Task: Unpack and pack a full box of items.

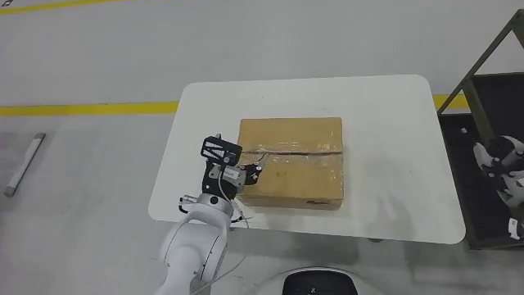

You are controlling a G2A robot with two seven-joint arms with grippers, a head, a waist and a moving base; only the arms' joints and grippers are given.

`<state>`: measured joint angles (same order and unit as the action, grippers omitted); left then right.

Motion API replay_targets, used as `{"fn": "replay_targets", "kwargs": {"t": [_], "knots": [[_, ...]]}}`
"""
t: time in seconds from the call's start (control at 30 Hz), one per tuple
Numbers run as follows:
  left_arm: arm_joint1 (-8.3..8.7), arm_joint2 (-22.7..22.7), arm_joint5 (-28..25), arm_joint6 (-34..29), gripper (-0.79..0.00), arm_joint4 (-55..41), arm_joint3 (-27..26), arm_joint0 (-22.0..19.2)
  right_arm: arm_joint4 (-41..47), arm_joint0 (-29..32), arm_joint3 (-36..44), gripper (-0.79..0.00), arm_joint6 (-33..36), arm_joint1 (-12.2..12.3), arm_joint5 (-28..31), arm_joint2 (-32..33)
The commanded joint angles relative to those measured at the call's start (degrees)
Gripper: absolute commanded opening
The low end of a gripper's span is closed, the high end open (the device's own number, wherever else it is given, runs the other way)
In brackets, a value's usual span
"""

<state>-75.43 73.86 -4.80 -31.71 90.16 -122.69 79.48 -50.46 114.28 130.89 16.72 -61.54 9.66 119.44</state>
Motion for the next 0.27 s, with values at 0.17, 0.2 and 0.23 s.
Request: {"fn": "replay_targets", "kwargs": {"t": [0.17, 0.2, 0.23], "knots": [[0.0, 0.0, 0.0, 0.1, 0.0, 0.1, 0.0, 0.0, 0.1, 0.0, 0.0, -0.202, 0.0, 0.0, 0.0, 0.0], [0.0, 0.0, 0.0, 0.1, 0.0, 0.1, 0.0, 0.0, 0.1, 0.0, 0.0, -0.157, 0.0, 0.0, 0.0, 0.0], [0.0, 0.0, 0.0, 0.1, 0.0, 0.1, 0.0, 0.0, 0.1, 0.0, 0.0, -0.118, 0.0, 0.0, 0.0, 0.0]]}}
